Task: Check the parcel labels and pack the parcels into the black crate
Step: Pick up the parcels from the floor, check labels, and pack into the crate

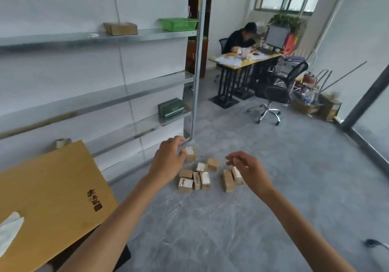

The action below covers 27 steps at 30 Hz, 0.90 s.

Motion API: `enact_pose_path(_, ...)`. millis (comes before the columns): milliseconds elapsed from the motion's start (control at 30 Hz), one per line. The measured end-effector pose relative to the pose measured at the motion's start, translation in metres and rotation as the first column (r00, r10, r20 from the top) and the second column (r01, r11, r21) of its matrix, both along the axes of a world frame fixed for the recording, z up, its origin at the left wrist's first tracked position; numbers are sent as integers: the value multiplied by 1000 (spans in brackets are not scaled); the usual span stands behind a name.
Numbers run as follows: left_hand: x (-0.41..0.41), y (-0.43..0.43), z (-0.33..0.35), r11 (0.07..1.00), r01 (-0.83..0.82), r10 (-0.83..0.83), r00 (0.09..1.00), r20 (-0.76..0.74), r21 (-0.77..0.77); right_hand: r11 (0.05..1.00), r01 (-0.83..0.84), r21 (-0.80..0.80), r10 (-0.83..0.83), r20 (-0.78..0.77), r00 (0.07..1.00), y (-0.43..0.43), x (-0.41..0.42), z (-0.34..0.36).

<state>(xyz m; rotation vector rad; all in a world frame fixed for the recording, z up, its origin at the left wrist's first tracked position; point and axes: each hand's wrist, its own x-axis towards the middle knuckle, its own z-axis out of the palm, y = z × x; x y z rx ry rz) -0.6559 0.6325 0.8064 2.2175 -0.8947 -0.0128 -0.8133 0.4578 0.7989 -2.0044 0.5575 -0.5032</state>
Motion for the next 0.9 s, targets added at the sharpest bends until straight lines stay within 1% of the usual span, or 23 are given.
enact_pose_path(100, 8, -40, -12, 1000, 17, -16, 1000, -21, 19, 998, 69, 14, -69, -6, 998, -54, -6, -6)
enact_pose_path(167, 19, -59, -21, 999, 27, -27, 1000, -17, 29, 993, 103, 53, -103, -1, 995, -80, -1, -12)
enact_pose_path(267, 43, -87, -34, 999, 20, -19, 999, -51, 32, 985, 138, 100, -137, -12, 990, -111, 17, -21)
enact_pose_path(333, 60, -111, -41, 999, 29, -27, 996, -81, 24, 982, 162, 101, -159, -41, 987, -124, 37, -31)
enact_pose_path(367, 70, -125, -45, 999, 39, -36, 995, -93, 27, 984, 161, 73, -156, -73, 985, -129, 49, -37)
enact_pose_path(433, 90, -157, -53, 997, 65, -58, 990, -126, 47, 997, 76, -6, -76, -192, 979, -136, 78, -52)
enact_pose_path(500, 114, -189, -62, 993, 99, -89, 984, -156, 62, 999, -35, -17, 28, -297, 955, -146, 110, -65)
enact_pose_path(533, 126, -204, -67, 991, 116, -104, 981, -165, 64, 998, -61, -22, 50, -331, 942, -154, 125, -69)
enact_pose_path(633, 167, -241, -79, 986, 146, -125, 969, -214, 85, 998, -53, -41, 33, -388, 921, -183, 168, -81)
enact_pose_path(767, 223, -283, -98, 977, 166, -123, 952, -281, 134, 996, -86, -33, 57, -512, 857, -222, 217, -103)
enact_pose_path(900, 271, -319, -117, 961, 171, -87, 932, -352, 216, 999, -43, 5, 38, -565, 824, -263, 261, -122)
